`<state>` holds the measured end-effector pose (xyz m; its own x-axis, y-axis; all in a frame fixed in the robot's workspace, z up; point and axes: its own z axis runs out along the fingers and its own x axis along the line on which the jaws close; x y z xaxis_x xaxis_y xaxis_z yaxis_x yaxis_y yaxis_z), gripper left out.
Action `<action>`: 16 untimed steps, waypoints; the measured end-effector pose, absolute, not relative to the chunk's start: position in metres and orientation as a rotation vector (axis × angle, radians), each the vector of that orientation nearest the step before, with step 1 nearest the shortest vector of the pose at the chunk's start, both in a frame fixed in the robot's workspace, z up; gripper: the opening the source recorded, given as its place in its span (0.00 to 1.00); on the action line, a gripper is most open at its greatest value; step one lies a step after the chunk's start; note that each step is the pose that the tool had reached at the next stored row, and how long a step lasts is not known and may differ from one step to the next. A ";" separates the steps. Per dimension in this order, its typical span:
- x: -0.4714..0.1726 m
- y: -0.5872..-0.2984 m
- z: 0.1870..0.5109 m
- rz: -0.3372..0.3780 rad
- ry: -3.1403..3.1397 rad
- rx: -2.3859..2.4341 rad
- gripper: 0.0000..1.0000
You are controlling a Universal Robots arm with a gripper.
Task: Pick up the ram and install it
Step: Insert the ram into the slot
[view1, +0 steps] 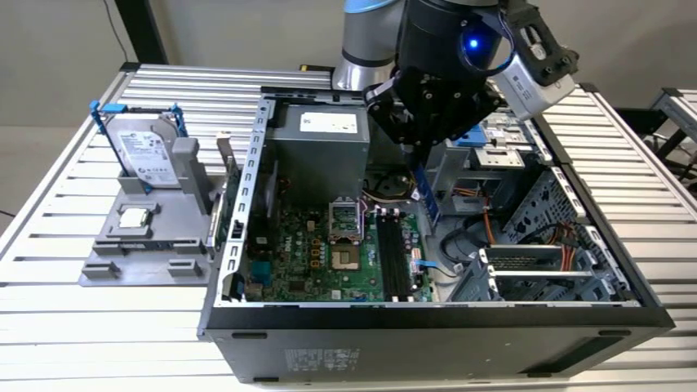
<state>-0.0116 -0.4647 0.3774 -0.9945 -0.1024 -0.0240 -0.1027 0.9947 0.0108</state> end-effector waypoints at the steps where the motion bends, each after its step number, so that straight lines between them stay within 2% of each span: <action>1: -0.012 -0.465 0.377 0.018 3.115 -0.145 0.00; 16: -0.004 -0.465 0.377 0.018 3.117 -0.097 0.00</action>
<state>-0.0036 -0.4647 0.3770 -0.9978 -0.0619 -0.0239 -0.0622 0.9980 0.0108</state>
